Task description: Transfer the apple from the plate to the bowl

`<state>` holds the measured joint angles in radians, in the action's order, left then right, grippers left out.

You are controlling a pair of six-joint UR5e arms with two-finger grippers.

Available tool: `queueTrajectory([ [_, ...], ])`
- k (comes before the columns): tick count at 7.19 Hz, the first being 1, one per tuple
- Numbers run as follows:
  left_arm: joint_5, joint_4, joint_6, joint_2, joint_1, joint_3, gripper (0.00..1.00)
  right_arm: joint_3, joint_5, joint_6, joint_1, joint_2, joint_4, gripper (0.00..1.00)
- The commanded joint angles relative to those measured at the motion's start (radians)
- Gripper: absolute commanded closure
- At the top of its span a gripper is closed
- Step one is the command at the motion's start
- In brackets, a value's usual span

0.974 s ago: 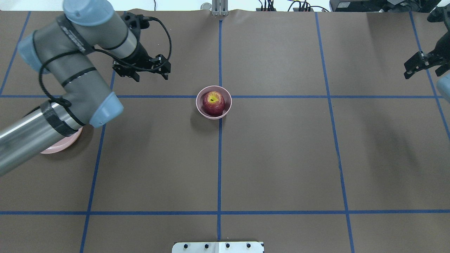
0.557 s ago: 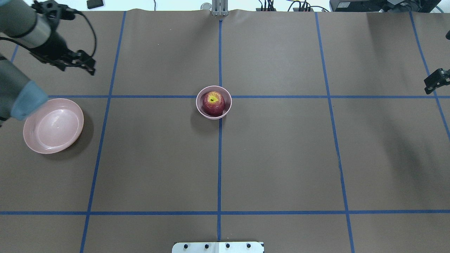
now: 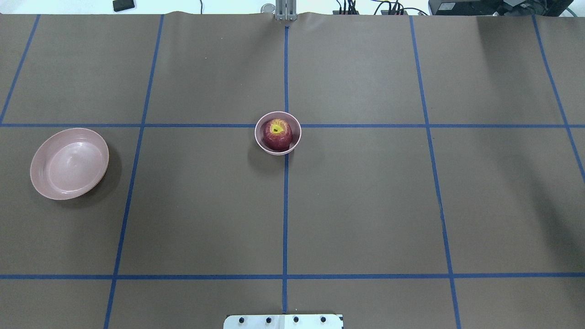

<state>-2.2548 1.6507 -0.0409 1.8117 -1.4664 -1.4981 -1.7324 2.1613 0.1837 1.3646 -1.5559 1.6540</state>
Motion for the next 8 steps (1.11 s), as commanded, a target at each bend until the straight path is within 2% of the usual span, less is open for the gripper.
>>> queueTrajectory([
  [1, -0.065, 0.015, 0.199, -0.023, -0.144, 0.169, 0.01, -0.002, 0.02, -0.058, 0.072, -0.042, 0.001, 0.0],
  [2, -0.059, 0.02, 0.209, -0.084, -0.162, 0.15, 0.01, -0.003, 0.053, -0.072, 0.106, -0.052, 0.001, 0.0],
  [4, -0.06, 0.084, 0.152, -0.115, -0.161, 0.141, 0.01, -0.03, 0.087, -0.087, 0.145, -0.087, 0.001, 0.0],
  [6, -0.063, 0.08, 0.002, -0.117, -0.147, 0.061, 0.01, -0.022, 0.086, -0.087, 0.146, -0.104, 0.004, 0.0],
  [7, -0.059, 0.078, -0.004, -0.177, -0.131, -0.027, 0.01, -0.021, 0.086, -0.087, 0.146, -0.11, 0.004, 0.0],
  [8, -0.057, 0.081, -0.005, -0.214, -0.118, -0.06, 0.01, -0.018, 0.086, -0.087, 0.146, -0.115, 0.006, 0.0],
])
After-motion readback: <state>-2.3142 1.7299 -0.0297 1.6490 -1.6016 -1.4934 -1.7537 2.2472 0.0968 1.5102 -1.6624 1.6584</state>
